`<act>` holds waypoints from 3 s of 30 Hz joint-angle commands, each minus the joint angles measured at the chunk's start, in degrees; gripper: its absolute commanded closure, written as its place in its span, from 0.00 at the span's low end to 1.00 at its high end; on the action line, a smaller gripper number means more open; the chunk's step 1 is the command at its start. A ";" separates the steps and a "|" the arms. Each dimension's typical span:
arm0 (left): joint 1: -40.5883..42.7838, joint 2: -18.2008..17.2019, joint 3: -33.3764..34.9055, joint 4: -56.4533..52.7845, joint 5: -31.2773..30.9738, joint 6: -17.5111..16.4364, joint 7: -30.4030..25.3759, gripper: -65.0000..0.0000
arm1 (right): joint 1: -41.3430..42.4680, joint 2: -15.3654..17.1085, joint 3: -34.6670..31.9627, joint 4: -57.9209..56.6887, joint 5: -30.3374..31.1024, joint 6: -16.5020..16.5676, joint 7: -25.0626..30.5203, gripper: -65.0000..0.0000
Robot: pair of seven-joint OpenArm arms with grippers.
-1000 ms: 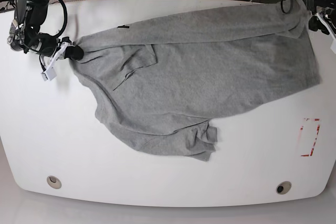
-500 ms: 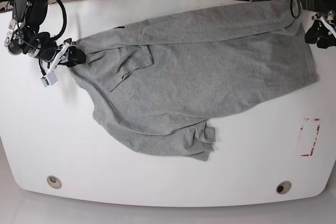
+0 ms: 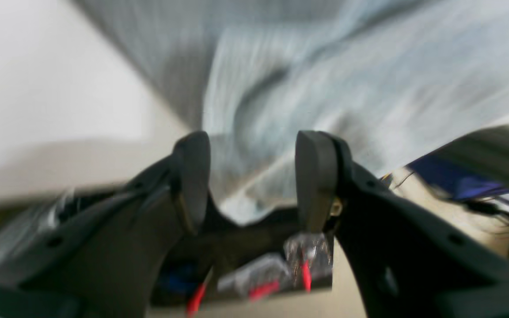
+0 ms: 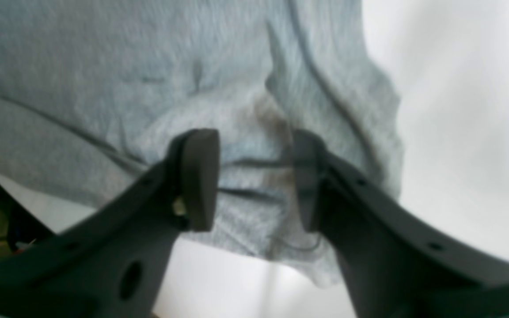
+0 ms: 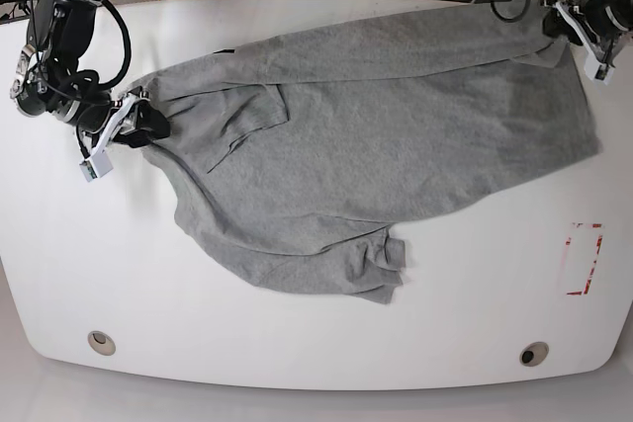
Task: Fold the T-shirt properly
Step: 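Drag the right gripper along the shirt edge toward the sleeve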
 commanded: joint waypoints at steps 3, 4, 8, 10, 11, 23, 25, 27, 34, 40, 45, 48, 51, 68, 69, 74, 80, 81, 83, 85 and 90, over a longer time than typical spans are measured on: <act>-2.21 -0.34 0.49 0.81 5.76 -0.06 -3.05 0.56 | 4.12 -0.21 -0.03 -1.11 -1.34 0.10 1.52 0.40; -2.04 -0.25 1.02 0.64 7.08 -0.06 -4.36 0.56 | 4.74 -0.56 -0.56 -1.73 -1.78 0.10 1.52 0.38; -2.30 -0.25 2.52 -0.94 10.24 -0.06 -8.32 0.56 | 7.11 -0.74 -3.37 -5.24 -3.45 0.10 1.61 0.38; -2.39 -0.25 3.04 -2.35 11.65 -0.06 -9.29 0.56 | 8.34 -0.82 -5.31 -6.91 -3.62 0.10 1.70 0.38; -2.56 -0.25 3.04 -3.05 12.17 -0.06 -9.38 0.56 | 8.78 -0.82 -6.10 -7.62 -3.62 0.10 1.70 0.38; -8.81 -0.25 3.75 -7.89 14.37 -0.06 -9.46 0.56 | 9.31 -0.91 -11.64 -12.54 -3.71 0.10 5.04 0.39; -8.81 -0.25 3.75 -7.89 14.37 -0.06 -9.46 0.56 | 9.31 -0.91 -12.52 -12.54 -3.71 0.10 5.04 0.41; -8.81 -0.25 3.75 -7.98 14.37 -0.06 -9.46 0.56 | 9.31 -1.00 -13.22 -12.54 -3.71 0.10 5.13 0.50; -8.72 -0.34 3.57 -7.98 14.37 -0.06 -9.46 0.56 | 9.57 -2.76 -14.19 -12.54 -3.71 0.10 5.13 0.96; -8.54 -0.43 3.31 -7.98 14.37 -0.06 -9.46 0.56 | 9.75 -2.85 -13.92 -10.61 -3.62 0.10 5.13 1.00; -8.54 -1.75 3.57 -8.07 14.37 -0.06 -9.46 0.56 | 11.07 -2.85 -13.84 -6.56 -3.62 0.10 5.04 1.00; -8.46 -1.83 3.57 -8.07 14.37 -0.06 -9.46 0.56 | 11.68 -2.49 -13.84 -6.21 -3.62 0.10 5.04 1.00; -8.46 -1.92 3.40 -8.07 14.37 -0.06 -9.46 0.56 | 13.18 -2.41 -13.84 -6.65 -3.71 0.10 5.04 1.00; -6.87 -2.01 3.31 -8.07 14.37 -0.06 -9.46 0.56 | 21.18 -2.93 -14.27 -15.27 -3.71 0.10 5.04 1.00; -6.87 -2.01 3.31 -8.07 14.37 -0.06 -9.46 0.56 | 21.71 -2.93 -14.27 -16.06 -3.71 0.10 5.04 1.00; -6.87 -2.01 3.31 -8.07 14.37 -0.06 -9.46 0.56 | 23.90 -2.76 -14.27 -19.66 -3.71 0.10 5.13 1.00; -6.87 -2.01 3.31 -7.98 14.37 -0.06 -9.46 0.56 | 24.70 -2.76 -14.27 -20.45 -3.80 0.10 5.13 0.97; -6.87 -2.01 3.31 -7.98 14.37 -0.06 -9.46 0.56 | 24.70 -2.67 -14.27 -20.54 -3.80 0.10 5.13 0.93; -6.87 -2.01 3.31 -7.98 14.37 -0.06 -9.46 0.56 | 24.78 -2.49 -14.27 -20.54 -3.80 0.10 5.22 0.83; -6.87 -2.01 3.31 -7.71 14.28 -0.06 -9.46 0.56 | 24.78 -2.32 -14.01 -20.54 -3.80 0.10 5.22 0.64; -6.87 -2.01 3.22 -6.75 13.84 -0.06 -9.46 0.56 | 24.43 -0.56 -13.75 -20.28 -3.53 0.10 5.22 0.31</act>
